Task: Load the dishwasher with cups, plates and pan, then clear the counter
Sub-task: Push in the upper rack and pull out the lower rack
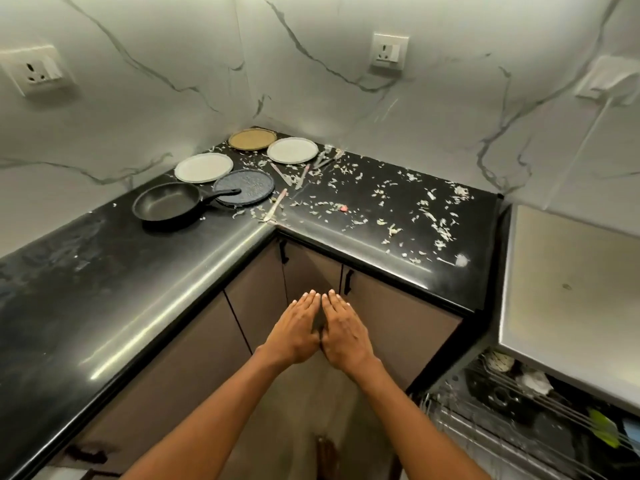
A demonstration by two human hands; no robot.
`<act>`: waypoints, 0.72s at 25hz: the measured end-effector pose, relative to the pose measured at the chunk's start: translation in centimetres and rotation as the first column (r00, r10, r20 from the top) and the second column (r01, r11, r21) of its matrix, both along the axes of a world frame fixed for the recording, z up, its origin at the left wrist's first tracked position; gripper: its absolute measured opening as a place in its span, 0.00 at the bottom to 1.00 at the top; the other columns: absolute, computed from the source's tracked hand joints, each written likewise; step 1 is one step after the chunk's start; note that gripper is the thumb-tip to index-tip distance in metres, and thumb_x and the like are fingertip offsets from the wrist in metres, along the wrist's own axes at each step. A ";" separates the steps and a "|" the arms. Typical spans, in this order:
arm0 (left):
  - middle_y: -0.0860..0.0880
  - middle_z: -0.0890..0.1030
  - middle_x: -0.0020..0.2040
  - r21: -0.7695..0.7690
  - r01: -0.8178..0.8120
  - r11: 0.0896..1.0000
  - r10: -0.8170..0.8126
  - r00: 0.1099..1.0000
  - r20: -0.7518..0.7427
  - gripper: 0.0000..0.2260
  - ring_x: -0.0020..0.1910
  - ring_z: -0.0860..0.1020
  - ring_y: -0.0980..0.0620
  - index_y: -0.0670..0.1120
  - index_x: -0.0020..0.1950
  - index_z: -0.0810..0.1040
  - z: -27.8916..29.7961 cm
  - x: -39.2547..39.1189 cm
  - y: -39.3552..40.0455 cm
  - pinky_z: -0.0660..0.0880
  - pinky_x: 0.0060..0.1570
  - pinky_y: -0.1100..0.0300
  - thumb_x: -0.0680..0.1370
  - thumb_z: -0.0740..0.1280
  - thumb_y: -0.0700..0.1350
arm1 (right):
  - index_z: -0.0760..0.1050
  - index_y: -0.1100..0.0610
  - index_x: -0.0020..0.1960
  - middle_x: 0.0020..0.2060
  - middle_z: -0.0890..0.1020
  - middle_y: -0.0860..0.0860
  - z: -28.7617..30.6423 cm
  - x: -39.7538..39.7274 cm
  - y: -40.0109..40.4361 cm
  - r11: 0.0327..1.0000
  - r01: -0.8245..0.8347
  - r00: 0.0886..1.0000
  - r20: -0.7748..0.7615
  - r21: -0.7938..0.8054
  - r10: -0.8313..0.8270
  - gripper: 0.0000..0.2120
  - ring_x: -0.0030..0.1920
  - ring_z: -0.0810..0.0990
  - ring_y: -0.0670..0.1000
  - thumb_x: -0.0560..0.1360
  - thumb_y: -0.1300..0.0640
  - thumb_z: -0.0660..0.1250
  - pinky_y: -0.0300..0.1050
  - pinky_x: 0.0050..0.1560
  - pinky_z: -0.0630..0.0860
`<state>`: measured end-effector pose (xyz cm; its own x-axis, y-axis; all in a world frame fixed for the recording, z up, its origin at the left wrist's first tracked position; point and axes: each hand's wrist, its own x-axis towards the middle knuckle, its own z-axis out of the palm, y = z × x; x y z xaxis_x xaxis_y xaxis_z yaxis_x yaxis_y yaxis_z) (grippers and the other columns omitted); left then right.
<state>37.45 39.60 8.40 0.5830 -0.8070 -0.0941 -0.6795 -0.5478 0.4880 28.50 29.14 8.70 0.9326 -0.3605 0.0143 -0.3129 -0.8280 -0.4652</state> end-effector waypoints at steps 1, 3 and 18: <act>0.48 0.49 0.82 0.008 -0.017 1.000 0.017 1.000 -0.005 0.32 0.80 0.46 0.54 0.45 0.82 0.49 -0.3 1.8 -0.8 0.43 0.78 0.58 0.80 0.59 0.45 | 0.52 0.59 0.81 0.81 0.55 0.55 -0.2 1.9 -0.8 1.000 -0.007 1.000 0.014 -0.003 0.007 0.30 0.81 0.51 0.51 0.81 0.60 0.56 0.44 0.80 0.45; 0.48 0.49 0.82 0.028 -0.045 0.999 0.045 0.999 -0.010 0.32 0.80 0.46 0.54 0.46 0.82 0.49 -0.4 5.3 -2.4 0.43 0.78 0.58 0.80 0.59 0.46 | 0.52 0.58 0.81 0.81 0.56 0.55 -0.3 5.9 -2.6 1.000 -0.015 1.000 0.021 -0.005 0.015 0.30 0.81 0.52 0.51 0.81 0.60 0.55 0.44 0.80 0.46; 0.46 0.57 0.81 -0.010 -0.273 0.962 0.272 0.961 -0.046 0.31 0.80 0.53 0.52 0.44 0.81 0.56 -1.2 29.0 -10.2 0.48 0.79 0.56 0.79 0.62 0.41 | 0.53 0.57 0.81 0.81 0.56 0.54 -1.2 31.0 -11.7 0.989 -0.142 0.989 -0.039 -0.045 0.140 0.29 0.81 0.53 0.50 0.82 0.58 0.57 0.44 0.79 0.44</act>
